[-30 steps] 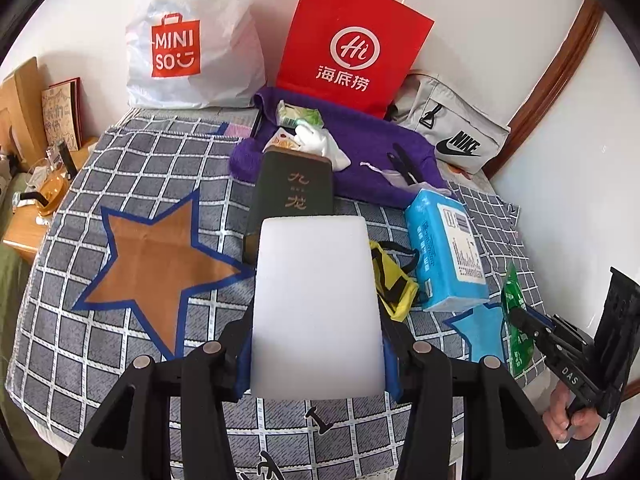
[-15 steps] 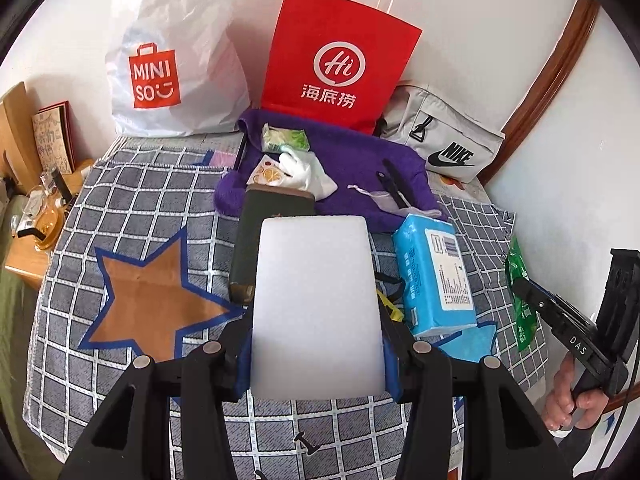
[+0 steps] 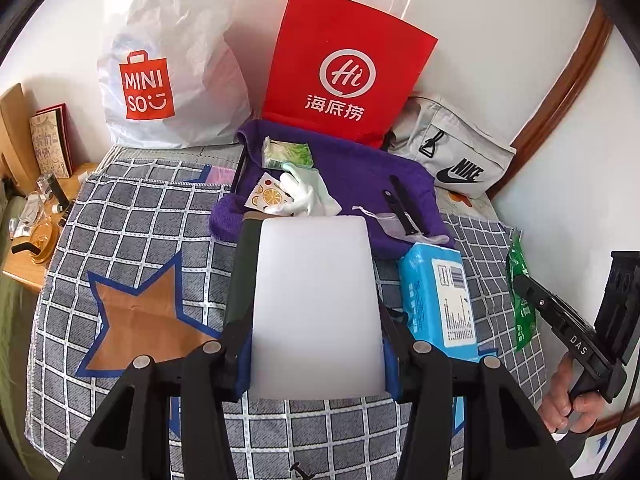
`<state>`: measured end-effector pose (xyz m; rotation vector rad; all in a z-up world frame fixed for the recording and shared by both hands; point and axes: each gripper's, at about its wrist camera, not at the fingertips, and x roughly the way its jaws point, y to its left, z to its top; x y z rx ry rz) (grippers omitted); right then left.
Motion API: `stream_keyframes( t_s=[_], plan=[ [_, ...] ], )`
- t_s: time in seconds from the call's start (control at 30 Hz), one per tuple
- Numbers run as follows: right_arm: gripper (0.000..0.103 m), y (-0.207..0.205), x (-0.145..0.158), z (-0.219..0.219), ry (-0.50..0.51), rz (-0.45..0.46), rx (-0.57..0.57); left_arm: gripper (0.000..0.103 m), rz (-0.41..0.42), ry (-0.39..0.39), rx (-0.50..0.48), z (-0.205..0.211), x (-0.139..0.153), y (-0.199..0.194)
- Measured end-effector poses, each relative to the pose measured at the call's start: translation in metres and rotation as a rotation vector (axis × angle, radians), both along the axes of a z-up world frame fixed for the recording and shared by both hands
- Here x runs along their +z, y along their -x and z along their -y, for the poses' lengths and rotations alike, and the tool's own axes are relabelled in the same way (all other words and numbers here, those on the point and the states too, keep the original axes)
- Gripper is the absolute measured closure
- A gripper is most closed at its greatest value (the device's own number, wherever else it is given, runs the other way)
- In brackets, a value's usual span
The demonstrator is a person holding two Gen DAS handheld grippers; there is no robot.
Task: Organize soft objects
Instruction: 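Carry the foam block and green packet in both tools over the purple towel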
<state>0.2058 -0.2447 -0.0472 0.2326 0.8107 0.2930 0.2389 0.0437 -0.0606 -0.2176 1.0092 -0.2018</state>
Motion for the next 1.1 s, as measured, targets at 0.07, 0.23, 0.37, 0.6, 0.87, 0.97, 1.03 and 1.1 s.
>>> stream_keyframes(
  t_s=[0.07, 0.23, 0.37, 0.6, 0.87, 0.97, 1.03, 1.1],
  plan=[
    [0.085, -0.008, 0.001, 0.000, -0.001, 0.003, 0.004, 0.056, 0.003, -0.008, -0.001, 0.002, -0.001, -0.007],
    [0.085, -0.030, 0.004, -0.002, 0.026, 0.018, 0.002, 0.056, 0.001, -0.018, -0.001, 0.006, -0.003, -0.027],
    [0.085, -0.051, 0.007, 0.000, 0.026, 0.028, -0.004, 0.056, -0.003, -0.023, 0.004, 0.009, -0.005, -0.044],
    [0.085, -0.092, 0.009, 0.000, 0.037, 0.045, -0.010, 0.056, -0.007, -0.028, -0.006, 0.017, -0.007, -0.071],
    [0.085, -0.136, 0.013, -0.008, 0.030, 0.067, 0.015, 0.056, -0.008, -0.025, 0.001, 0.021, -0.011, -0.104],
    [0.084, -0.152, 0.000, -0.015, 0.021, 0.046, 0.054, 0.056, -0.019, -0.025, -0.002, 0.024, -0.016, -0.115],
    [0.084, -0.160, -0.011, -0.019, 0.027, 0.022, 0.064, 0.056, -0.028, -0.024, -0.003, 0.025, -0.019, -0.121],
    [0.084, -0.171, -0.026, -0.023, 0.032, -0.011, 0.077, 0.056, -0.039, -0.025, -0.002, 0.028, -0.022, -0.130]
  ],
)
